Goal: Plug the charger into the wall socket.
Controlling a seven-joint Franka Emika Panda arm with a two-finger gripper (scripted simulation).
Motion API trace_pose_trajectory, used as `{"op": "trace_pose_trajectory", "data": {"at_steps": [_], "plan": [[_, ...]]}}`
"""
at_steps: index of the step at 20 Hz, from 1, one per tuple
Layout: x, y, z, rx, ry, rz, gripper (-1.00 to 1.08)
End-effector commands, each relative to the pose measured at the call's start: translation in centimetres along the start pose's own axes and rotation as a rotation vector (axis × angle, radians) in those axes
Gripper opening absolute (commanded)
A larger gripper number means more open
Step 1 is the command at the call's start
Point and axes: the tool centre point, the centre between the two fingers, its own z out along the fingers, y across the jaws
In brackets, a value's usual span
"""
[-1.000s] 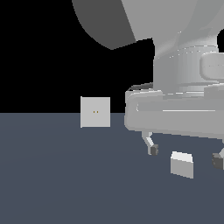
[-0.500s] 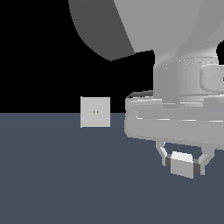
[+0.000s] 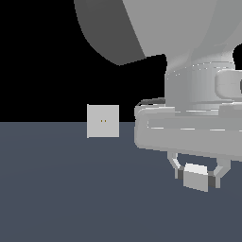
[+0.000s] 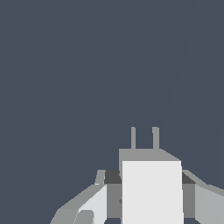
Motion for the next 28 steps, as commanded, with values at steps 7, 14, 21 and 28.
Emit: {"op": "trace_pose_trajectory", "data": {"at_steps": [7,14,21,28], "plan": [[1.4,-3.0,-1.4,0.006,0.002,-0.127,-1.0],[2.8,-9.4,-4.3,0.021,0.003,-0.378,-1.0],[2.5,-16.0,-7.1,0.038,0.002,-0.628,-1.0],[1.6,-19.2,-8.6,0.048,0.001,-0.756,-1.0]]}}
